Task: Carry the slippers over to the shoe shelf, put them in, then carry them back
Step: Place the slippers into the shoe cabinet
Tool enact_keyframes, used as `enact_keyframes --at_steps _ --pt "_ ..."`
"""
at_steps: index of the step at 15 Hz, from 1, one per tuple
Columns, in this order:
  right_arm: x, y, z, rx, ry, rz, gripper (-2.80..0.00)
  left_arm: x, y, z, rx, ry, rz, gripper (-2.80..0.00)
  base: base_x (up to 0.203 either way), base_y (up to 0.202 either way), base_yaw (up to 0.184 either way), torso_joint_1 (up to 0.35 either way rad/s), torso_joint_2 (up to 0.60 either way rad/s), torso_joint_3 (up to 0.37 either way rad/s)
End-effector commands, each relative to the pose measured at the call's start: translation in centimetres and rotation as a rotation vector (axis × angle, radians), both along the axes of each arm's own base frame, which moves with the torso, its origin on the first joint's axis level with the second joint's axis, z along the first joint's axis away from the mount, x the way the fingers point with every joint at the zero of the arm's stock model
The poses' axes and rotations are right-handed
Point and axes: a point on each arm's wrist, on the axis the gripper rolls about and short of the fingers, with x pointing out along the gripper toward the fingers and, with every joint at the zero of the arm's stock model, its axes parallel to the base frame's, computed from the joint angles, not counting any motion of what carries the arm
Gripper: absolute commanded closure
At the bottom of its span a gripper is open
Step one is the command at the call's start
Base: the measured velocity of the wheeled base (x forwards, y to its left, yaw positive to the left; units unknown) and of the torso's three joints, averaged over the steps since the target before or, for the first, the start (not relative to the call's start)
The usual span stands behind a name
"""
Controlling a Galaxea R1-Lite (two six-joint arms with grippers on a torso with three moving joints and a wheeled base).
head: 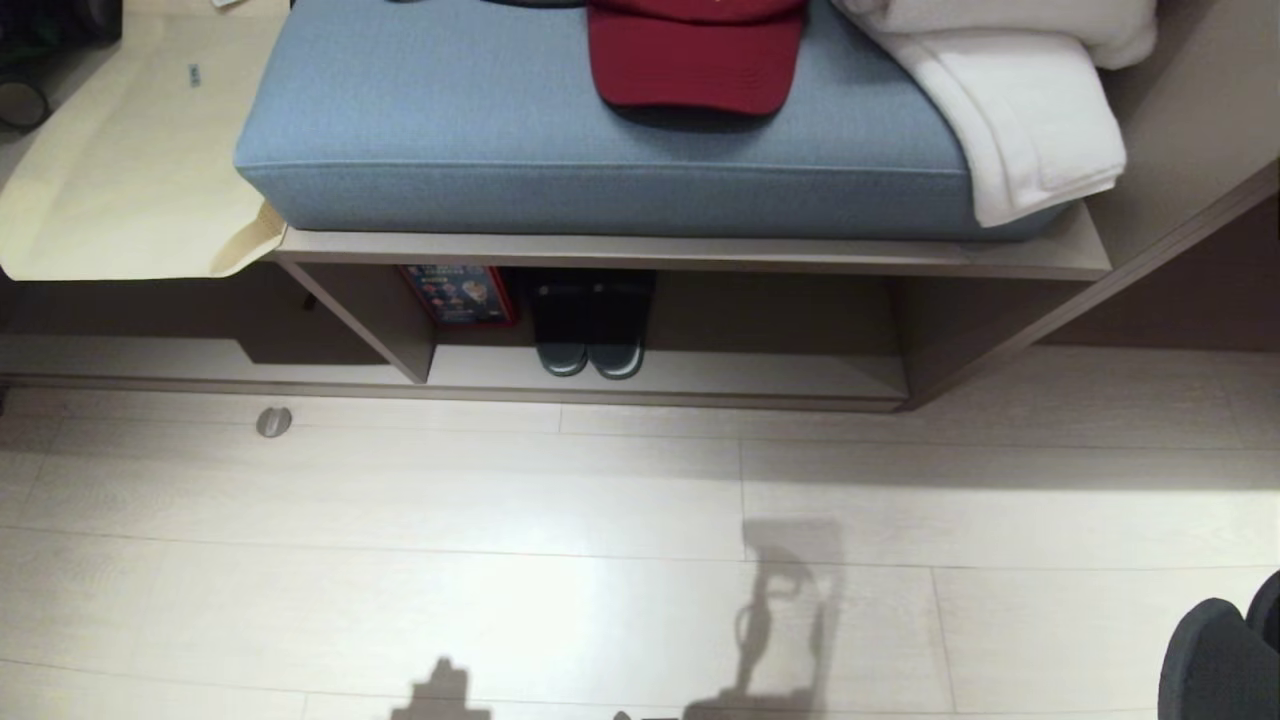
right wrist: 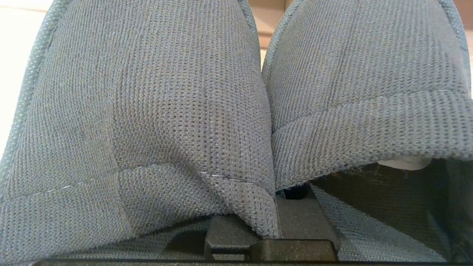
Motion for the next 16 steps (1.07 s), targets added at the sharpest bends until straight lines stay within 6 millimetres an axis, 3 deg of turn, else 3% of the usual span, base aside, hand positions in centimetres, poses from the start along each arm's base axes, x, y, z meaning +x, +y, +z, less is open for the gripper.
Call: enact_keyframes --at_steps 1,16 --pt "0.02 0.00 -0.04 0.000 0.003 -0.001 0.00 0.00 0.00 0.00 0.000 0.000 0.000 0.00 0.000 0.000 0.000 0.007 0.00 -0.198" --pt "0.02 0.00 -0.03 0.000 0.002 0.001 0.00 0.00 0.00 0.00 0.000 0.000 0.000 0.00 0.000 0.000 0.000 0.003 0.00 -0.197"
